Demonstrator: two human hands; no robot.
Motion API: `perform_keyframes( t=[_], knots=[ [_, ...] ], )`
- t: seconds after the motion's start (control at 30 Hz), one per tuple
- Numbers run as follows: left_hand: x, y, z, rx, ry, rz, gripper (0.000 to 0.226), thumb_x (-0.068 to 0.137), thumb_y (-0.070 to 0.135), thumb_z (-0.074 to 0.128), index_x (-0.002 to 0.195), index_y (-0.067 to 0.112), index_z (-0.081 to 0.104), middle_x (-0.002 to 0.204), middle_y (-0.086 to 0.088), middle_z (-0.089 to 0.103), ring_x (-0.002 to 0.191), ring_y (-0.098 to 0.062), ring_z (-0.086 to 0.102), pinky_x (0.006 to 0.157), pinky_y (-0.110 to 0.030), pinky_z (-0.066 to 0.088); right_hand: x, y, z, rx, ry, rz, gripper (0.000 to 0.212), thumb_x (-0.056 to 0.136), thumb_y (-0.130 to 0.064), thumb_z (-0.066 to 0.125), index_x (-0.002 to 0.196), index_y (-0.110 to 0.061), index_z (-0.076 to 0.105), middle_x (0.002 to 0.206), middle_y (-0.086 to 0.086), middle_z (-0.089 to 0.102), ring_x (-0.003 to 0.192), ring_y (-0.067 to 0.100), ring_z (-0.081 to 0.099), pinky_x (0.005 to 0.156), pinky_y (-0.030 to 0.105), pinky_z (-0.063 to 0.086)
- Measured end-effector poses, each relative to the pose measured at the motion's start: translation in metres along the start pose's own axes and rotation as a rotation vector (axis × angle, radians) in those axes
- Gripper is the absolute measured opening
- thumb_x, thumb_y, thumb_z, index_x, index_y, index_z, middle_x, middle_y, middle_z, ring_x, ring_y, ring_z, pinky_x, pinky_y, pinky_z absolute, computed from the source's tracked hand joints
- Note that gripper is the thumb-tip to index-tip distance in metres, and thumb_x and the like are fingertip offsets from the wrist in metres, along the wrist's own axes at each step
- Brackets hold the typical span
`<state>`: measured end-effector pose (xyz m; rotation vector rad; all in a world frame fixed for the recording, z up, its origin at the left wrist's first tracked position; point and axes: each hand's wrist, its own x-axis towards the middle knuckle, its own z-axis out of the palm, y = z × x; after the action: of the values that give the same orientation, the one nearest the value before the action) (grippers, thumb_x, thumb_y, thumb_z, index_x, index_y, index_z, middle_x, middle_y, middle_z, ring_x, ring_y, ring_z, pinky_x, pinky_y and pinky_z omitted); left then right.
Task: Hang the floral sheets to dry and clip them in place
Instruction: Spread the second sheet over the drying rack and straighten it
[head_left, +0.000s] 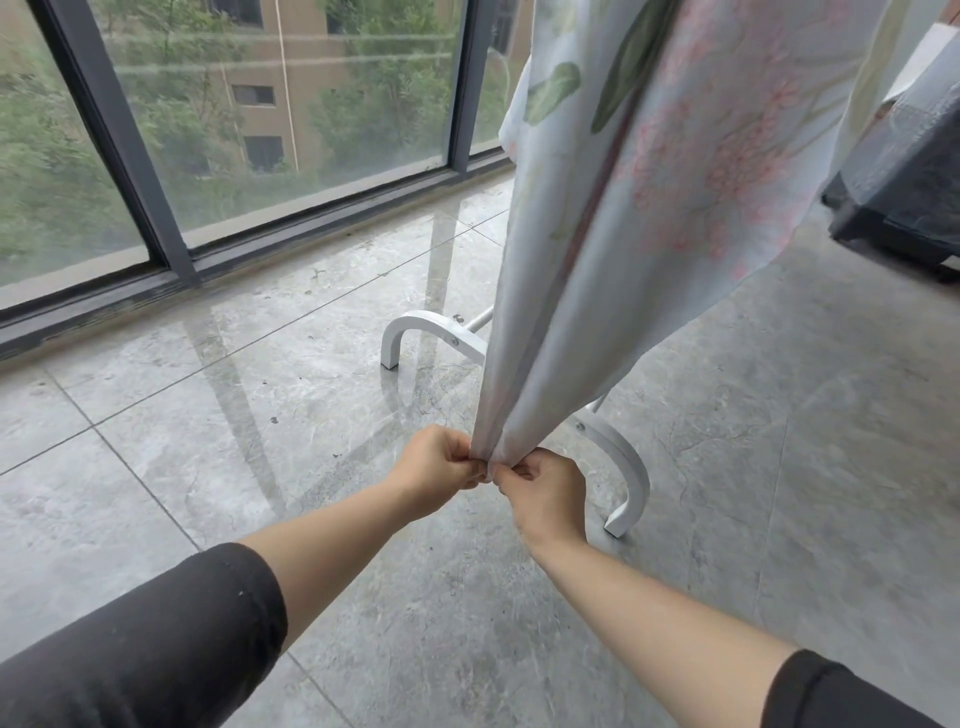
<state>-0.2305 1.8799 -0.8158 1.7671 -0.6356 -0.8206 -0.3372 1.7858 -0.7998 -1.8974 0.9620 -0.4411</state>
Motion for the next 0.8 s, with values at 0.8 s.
perform_keyframes(
  t=[0.8],
  knots=[
    [-0.177, 0.421, 0.006, -0.032, 0.129, -0.145, 0.022, 0.086, 0.014, 0.068, 0.103, 0.028, 0.067, 0.097, 0.009, 0.074, 0.093, 0.001, 0.067, 0.084, -0.020, 0.053, -0.096, -0.290, -0.305, 0.359, 0.183, 0.337, 0.006, 0.089, -0.022, 0.065, 0.086, -0.020, 0.070, 0.089, -0.001, 0.073, 0.090, 0.014, 0.069, 0.088, 0.040, 0.056]
  ],
)
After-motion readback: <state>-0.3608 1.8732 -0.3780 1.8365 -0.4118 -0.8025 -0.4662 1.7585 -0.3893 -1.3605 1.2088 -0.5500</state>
